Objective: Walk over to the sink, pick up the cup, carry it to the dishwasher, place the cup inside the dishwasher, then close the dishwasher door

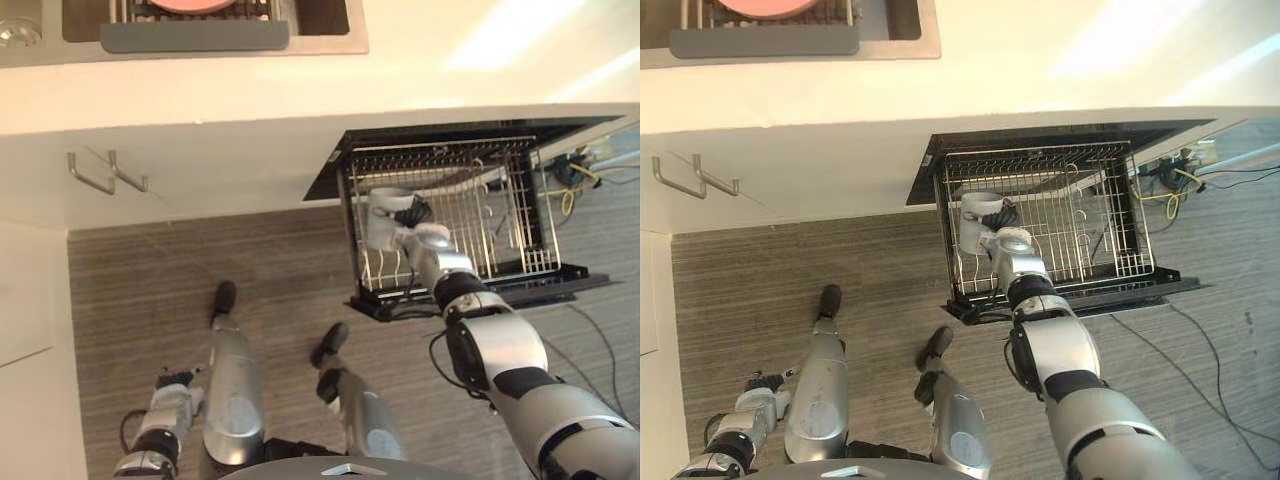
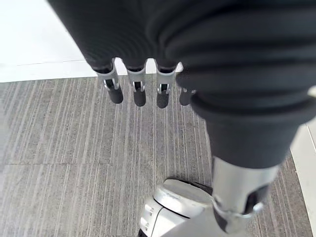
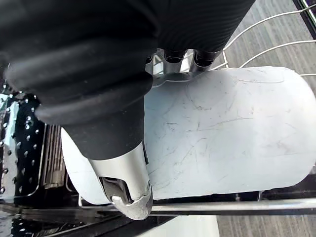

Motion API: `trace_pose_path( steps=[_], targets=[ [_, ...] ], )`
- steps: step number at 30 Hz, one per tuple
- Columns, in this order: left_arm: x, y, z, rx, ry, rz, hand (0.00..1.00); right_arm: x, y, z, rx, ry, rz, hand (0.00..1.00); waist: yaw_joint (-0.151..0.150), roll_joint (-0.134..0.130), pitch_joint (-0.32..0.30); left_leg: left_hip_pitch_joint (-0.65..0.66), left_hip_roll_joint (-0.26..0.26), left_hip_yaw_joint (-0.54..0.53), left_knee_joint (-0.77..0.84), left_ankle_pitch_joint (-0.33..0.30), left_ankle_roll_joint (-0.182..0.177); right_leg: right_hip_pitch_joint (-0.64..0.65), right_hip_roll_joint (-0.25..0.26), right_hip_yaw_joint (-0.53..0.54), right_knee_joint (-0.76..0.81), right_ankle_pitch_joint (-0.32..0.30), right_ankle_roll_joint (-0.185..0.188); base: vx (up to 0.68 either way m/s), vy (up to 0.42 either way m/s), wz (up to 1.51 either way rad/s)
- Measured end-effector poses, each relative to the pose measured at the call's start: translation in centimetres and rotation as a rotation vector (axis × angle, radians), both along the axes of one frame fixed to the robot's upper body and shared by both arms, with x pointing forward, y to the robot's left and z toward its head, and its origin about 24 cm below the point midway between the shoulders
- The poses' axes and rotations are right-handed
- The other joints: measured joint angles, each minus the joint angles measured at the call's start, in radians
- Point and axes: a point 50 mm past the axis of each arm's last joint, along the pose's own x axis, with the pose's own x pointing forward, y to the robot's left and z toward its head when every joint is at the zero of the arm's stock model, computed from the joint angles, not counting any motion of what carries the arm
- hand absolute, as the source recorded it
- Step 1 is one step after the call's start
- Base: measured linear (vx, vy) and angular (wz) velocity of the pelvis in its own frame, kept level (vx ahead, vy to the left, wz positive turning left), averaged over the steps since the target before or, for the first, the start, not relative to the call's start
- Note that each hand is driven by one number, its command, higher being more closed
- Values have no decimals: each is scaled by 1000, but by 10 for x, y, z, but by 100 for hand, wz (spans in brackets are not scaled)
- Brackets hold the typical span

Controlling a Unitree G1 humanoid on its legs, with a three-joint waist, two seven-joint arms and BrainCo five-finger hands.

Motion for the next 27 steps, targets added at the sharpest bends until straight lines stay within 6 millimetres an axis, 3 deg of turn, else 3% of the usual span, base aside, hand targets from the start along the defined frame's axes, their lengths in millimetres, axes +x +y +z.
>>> trace_pose_path(
  steps=[3, 13, 17, 19, 23, 27],
  targets=[
    [2, -5, -1, -5, -2, -7, 0, 1, -11, 7, -19, -8, 1, 0, -4, 24, 14, 0, -4, 7, 0, 3, 3, -20, -11, 11, 31, -10, 2, -27, 15, -10],
    [4, -13, -1, -14, -25, -38, 0, 4, -17, 18, -63, -26, 58, 0, -14, 59, 26, 33, -22, 32, -53, 37, 11, -62, -46, 32, 114, -43, 5, -8, 3, -2],
    [2, -16, -2, -12, -36, -53, 0, 6, -8, 40, 97, -228, -26, 0, -22, 72, 24, 77, -28, 59, -91, 52, 14, -52, -52, 54, 115, -43, 7, -3, 13, -9],
    [-5, -15, -4, -13, -27, -41, 0, -3, 5, 44, 148, -370, -61, 0, -47, 73, 24, 116, -28, 69, -106, 52, 14, -20, -51, 58, 103, -42, 9, 22, 12, -12],
    [-22, -14, -11, -112, -65, -11, 0, -33, 14, 25, 234, -476, -107, 0, -83, 74, 6, 177, -32, 102, -135, 50, 16, 20, -50, 79, 79, -38, 17, 48, 23, -16],
    [-59, -19, -25, -237, -22, 43, 0, -82, 13, -32, 274, -405, -158, 0, -125, 95, -111, 221, -40, 119, -161, 43, 17, 83, -46, 78, -1, -13, 34, 95, 13, -6]
  ],
)
